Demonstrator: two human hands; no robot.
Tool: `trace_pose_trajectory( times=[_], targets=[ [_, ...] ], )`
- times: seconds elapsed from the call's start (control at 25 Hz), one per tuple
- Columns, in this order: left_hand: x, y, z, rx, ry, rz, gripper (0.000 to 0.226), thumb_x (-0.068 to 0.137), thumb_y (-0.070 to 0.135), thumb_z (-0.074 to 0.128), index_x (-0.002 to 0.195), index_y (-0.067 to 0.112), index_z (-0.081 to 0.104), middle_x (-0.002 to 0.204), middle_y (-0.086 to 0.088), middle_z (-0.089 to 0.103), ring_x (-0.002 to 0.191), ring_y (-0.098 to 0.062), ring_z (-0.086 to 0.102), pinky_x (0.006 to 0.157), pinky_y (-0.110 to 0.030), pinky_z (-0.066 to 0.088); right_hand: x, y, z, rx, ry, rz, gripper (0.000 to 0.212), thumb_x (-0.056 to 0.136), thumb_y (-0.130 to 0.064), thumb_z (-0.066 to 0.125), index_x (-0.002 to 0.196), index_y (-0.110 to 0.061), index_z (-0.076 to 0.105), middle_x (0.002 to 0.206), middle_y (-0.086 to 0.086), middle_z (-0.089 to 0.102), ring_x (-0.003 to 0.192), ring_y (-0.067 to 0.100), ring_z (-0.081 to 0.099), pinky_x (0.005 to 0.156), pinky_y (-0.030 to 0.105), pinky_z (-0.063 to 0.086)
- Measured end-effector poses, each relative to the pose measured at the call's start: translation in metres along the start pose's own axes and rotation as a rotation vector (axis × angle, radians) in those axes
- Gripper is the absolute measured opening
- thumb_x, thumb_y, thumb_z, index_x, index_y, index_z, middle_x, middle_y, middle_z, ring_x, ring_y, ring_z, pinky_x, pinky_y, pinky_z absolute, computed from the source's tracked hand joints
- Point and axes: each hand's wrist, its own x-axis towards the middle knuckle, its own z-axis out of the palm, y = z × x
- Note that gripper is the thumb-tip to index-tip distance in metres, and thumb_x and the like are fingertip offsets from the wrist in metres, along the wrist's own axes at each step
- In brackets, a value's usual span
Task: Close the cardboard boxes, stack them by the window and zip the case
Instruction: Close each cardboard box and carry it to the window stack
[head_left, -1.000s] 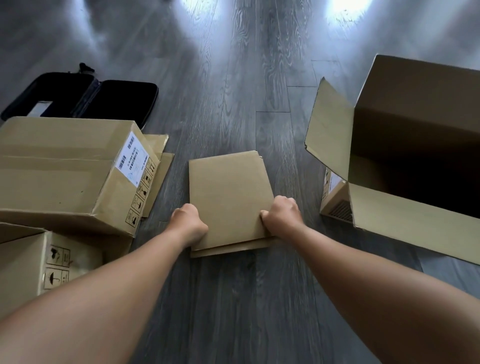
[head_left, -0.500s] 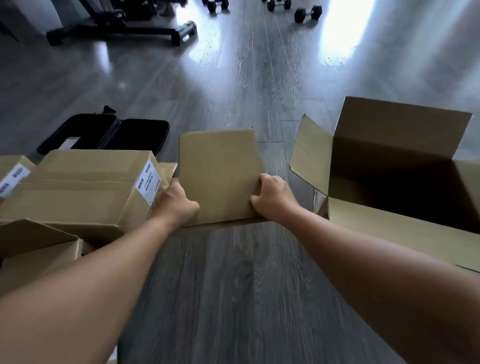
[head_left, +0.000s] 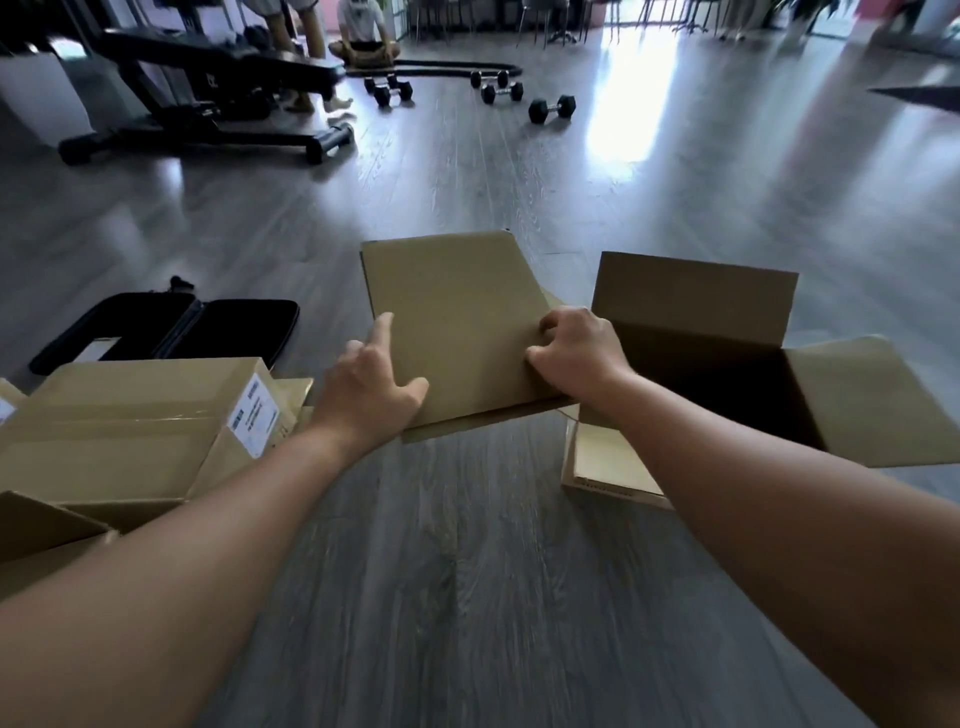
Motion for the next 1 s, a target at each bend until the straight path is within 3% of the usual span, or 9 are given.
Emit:
trace_pose_trajectory(
  times=[0.16,0.36,0.52,0.6,0.72,0.84,1.0],
  targets=[
    [-0.01,0.059,0.043,-0.189,-0.218,0.141,0.086,0.075,0.041,0.081,0.147,0.022,0.039,0.122,-0.008,0.062,0.11,-0.025,0.059,0.093,-0.029,0.045,0.002,0.064,-0.042,-0.125,-0.006,0.162,0.05,0.081,-0.045,0.067,0.123,-0.017,0.063,0.12,0.008,0.067,0.117,0.034,0.059,0.1,0.046,0.049],
    [-0.039,0.112,0.103,-0.281,-0.4,0.141,0.078,0.071,0.045,0.083,0.138,0.022,0.052,0.103,0.007,0.058,0.097,-0.013,0.056,0.081,-0.018,0.039,-0.014,0.138,-0.067,-0.252,-0.067,0.26,0.047,0.084,-0.049,0.064,0.121,-0.02,0.063,0.118,0.008,0.066,0.114,0.035,0.058,0.097,0.048,0.05],
    [-0.053,0.131,0.137,-0.12,-0.516,0.231,0.061,0.078,0.049,0.075,0.128,0.023,0.054,0.106,0.004,0.061,0.104,-0.019,0.057,0.091,-0.035,0.043,-0.024,0.186,-0.063,-0.259,-0.15,0.328,0.05,0.086,-0.047,0.063,0.127,-0.019,0.059,0.121,0.008,0.064,0.114,0.033,0.058,0.097,0.047,0.05],
    [-0.056,0.134,0.145,0.014,-0.544,0.309,0.048,0.086,0.051,0.065,0.124,0.024,0.052,0.11,0.006,0.06,0.106,-0.019,0.054,0.086,-0.04,0.034,-0.025,0.198,-0.054,-0.286,-0.222,0.338,0.053,0.088,-0.048,0.06,0.132,-0.018,0.056,0.128,0.01,0.06,0.118,0.034,0.056,0.101,0.049,0.048],
    [-0.053,0.134,0.153,0.079,-0.571,0.374,0.028,0.098,0.031,0.048,0.125,0.028,0.045,0.111,0.006,0.059,0.104,-0.021,0.052,0.085,-0.043,0.027,-0.024,0.204,-0.044,-0.363,-0.215,0.283,0.055,0.09,-0.05,0.059,0.134,-0.018,0.055,0.135,0.012,0.051,0.127,0.036,0.048,0.107,0.053,0.041],
    [-0.045,0.132,0.156,0.069,-0.484,0.408,0.022,0.093,0.012,0.04,0.108,0.028,0.04,0.096,0.003,0.058,0.097,-0.026,0.053,0.083,-0.045,0.033,-0.027,0.191,-0.039,-0.304,-0.269,0.071,0.071,0.083,-0.06,0.062,0.143,-0.023,0.049,0.141,0.01,0.047,0.131,0.033,0.045,0.107,0.051,0.043],
    [-0.042,0.131,0.164,0.08,-0.418,0.431,0.019,0.086,0.016,0.049,0.1,0.022,0.038,0.094,0.005,0.051,0.098,-0.026,0.049,0.081,-0.045,0.038,-0.034,0.168,-0.019,-0.358,-0.495,-0.027,0.109,0.06,-0.085,0.054,0.152,-0.035,0.026,0.159,0.01,0.024,0.15,0.038,0.013,0.118,0.066,0.013]
  ],
)
